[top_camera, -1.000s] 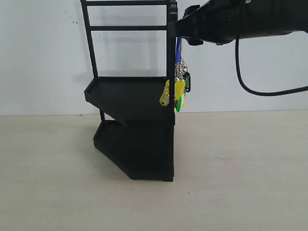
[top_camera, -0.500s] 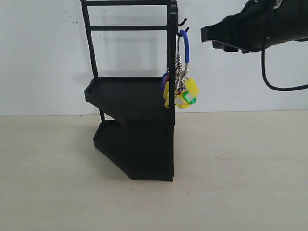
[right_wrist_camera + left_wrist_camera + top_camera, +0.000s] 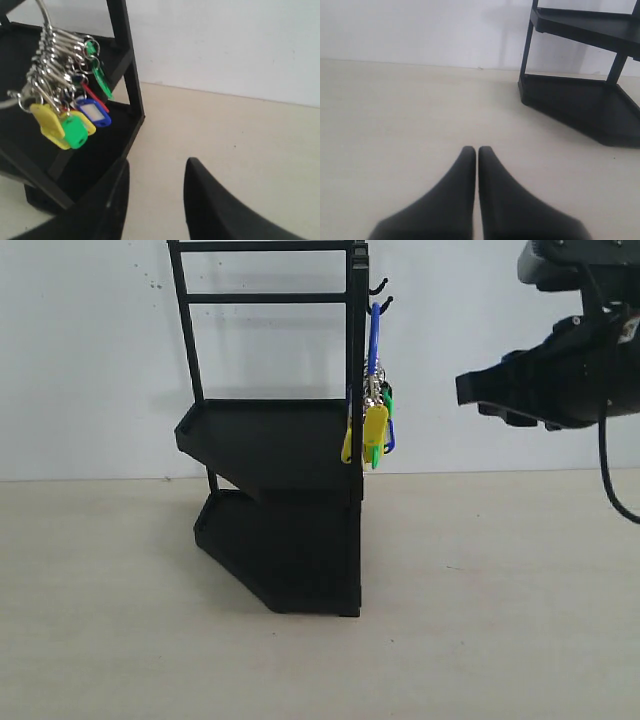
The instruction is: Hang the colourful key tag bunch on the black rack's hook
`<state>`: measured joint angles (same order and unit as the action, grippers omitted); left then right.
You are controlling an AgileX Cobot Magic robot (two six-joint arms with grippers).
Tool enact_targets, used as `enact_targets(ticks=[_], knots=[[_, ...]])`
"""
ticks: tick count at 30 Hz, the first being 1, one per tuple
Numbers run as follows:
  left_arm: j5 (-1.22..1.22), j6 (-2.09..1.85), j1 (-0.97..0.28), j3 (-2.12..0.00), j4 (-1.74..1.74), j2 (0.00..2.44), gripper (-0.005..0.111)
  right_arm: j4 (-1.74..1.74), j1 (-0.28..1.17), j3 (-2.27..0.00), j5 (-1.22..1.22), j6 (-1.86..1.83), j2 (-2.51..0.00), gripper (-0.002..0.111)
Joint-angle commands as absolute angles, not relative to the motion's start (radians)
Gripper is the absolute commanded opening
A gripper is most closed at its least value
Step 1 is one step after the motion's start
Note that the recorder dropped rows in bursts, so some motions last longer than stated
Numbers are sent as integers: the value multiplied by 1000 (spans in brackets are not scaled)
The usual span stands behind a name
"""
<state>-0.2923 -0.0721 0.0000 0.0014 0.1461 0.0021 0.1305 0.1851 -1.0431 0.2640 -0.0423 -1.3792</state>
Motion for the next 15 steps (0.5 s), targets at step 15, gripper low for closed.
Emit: enact_targets(ticks=[15], knots=[[-284, -75, -1, 0, 141, 0, 4, 173, 178, -711, 382, 36, -1184, 0]])
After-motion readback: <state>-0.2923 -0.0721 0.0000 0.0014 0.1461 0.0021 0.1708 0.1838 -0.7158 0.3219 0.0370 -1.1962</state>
